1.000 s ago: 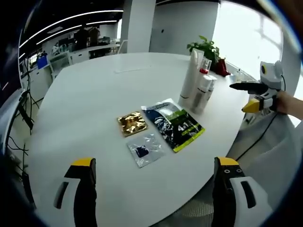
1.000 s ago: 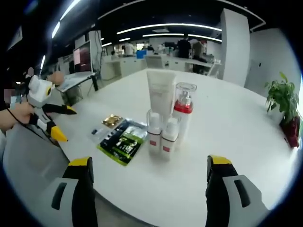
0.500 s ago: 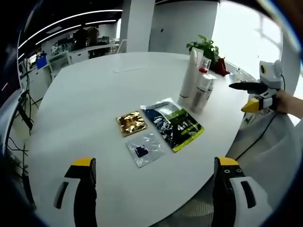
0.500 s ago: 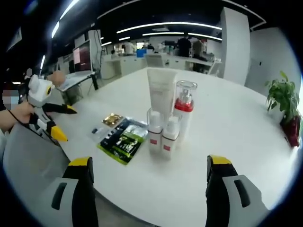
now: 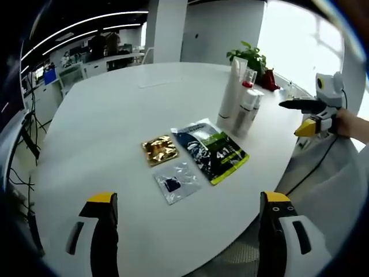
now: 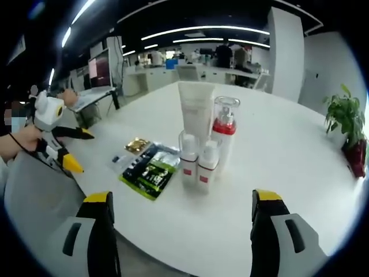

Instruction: Arrange the skincare products in the storage area until every visible bottle or jar stands upright without overlapping.

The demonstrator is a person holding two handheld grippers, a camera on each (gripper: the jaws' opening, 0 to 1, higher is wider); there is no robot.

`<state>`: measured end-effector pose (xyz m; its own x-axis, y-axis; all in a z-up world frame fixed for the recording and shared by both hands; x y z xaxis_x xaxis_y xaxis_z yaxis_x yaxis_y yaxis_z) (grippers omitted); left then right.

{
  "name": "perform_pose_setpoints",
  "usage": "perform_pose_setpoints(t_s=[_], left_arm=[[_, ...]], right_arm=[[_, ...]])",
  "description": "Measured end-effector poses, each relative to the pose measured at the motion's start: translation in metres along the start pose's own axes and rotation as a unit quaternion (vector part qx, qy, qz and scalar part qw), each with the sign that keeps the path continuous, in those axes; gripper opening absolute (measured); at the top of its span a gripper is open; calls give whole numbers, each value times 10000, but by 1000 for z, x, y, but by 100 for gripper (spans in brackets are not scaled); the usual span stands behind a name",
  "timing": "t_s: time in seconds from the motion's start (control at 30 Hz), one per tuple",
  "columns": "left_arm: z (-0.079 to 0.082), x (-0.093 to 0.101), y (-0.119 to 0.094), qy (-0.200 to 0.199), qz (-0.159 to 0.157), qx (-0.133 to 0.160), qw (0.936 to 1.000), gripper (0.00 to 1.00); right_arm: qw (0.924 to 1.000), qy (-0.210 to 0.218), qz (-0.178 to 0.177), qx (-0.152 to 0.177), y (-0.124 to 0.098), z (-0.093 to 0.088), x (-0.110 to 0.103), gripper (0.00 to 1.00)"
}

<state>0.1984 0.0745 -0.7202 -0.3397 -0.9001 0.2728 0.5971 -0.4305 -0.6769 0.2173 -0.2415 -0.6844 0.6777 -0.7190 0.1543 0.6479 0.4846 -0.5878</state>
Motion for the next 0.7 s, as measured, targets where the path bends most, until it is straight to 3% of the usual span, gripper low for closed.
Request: perform_pose_setpoints(t_s=[0.7], left_arm=[[0, 2, 0, -9, 12, -23, 10000, 95]], right_arm=[[10000, 6, 66, -36, 5, -4, 4, 99]])
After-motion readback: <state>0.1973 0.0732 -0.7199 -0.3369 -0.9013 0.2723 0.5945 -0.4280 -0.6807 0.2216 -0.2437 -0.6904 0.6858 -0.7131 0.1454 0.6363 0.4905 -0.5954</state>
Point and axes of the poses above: the point that each gripper's makers call its tool centre point, and the gripper's own axes: y roughly forward along the fingers, x roughly to its right, z roughly out of its top, the point moved 7 cm from there along -y, roughly backward along the fingers, and after that the axes turned 12 degrees about -y, right-handed, at the moved point
